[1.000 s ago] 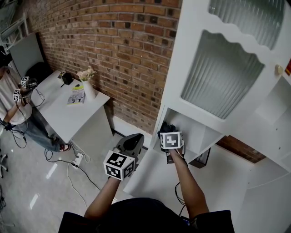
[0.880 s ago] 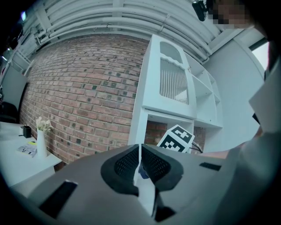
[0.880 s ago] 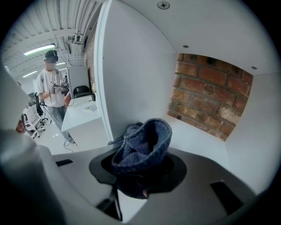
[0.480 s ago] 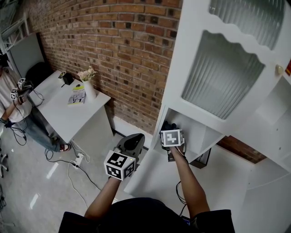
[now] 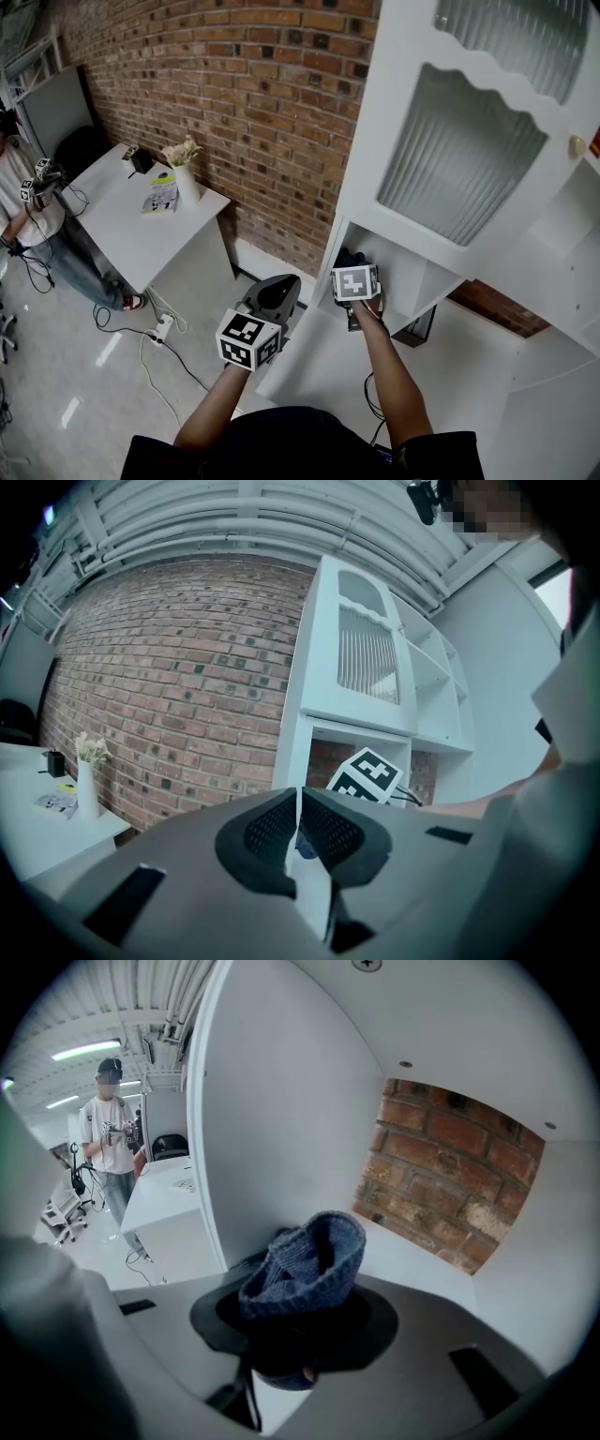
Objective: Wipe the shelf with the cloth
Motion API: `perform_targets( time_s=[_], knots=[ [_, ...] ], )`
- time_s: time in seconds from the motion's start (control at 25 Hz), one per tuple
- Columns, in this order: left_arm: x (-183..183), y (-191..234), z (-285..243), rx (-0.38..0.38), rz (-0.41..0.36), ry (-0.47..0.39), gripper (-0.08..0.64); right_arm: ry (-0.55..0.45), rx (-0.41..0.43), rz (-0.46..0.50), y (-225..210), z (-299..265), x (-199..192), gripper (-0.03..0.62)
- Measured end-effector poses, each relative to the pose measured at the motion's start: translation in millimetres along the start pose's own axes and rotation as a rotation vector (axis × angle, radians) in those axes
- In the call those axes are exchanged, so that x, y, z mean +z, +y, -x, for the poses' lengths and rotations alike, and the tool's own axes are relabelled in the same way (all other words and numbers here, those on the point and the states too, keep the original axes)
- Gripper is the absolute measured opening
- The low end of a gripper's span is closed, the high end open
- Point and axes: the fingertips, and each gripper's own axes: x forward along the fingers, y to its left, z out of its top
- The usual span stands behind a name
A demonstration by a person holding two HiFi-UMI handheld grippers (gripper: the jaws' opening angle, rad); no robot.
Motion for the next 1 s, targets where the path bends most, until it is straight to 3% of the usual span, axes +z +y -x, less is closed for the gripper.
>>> perform_targets(
  time_s=[0.28, 1.0],
  knots=[
    [-0.7, 0.3, 1.3, -0.006, 0.008, 0.002, 0.031, 0.014, -0.020, -0.007, -5.5, 2.6, -4.2, 0.147],
    [-4.9, -41.9, -22.4, -0.132, 0.015, 0.006, 0.031, 0.039, -0.130, -0.098, -63.9, 28.1, -43.7, 0.150]
  ],
)
